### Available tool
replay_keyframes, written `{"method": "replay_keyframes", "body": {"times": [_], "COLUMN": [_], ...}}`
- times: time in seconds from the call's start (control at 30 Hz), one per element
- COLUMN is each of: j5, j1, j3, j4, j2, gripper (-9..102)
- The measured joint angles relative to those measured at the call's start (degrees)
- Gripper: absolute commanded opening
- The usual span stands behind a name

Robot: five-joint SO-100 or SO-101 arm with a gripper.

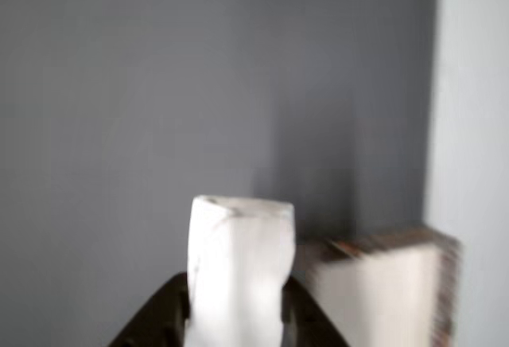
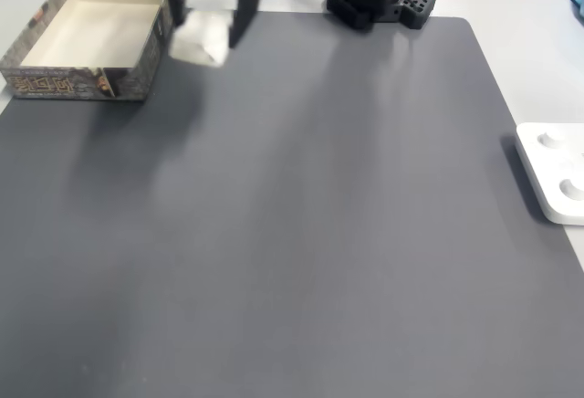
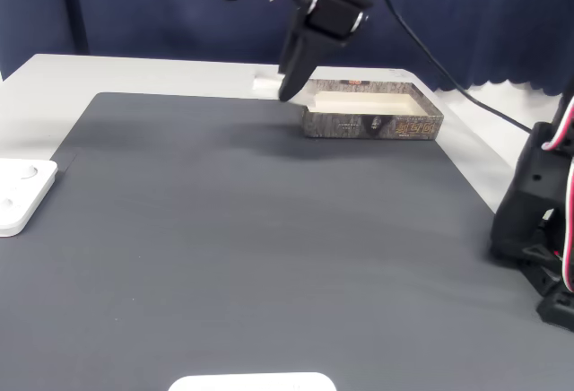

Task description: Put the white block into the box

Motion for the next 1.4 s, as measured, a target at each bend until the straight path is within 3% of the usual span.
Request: {"method": "replay_keyframes", "body": {"times": [0.67, 1.17, 1.4], "j5": [19.4, 24.7, 32.7], "j1": [25.6, 27.6, 28.7], "j3": [-12.6, -15.9, -17.3], "j4": [0.0, 0.0, 0.0], "j2": [-15.8, -22.7, -24.0], "gripper": [-2, -2, -2]}}
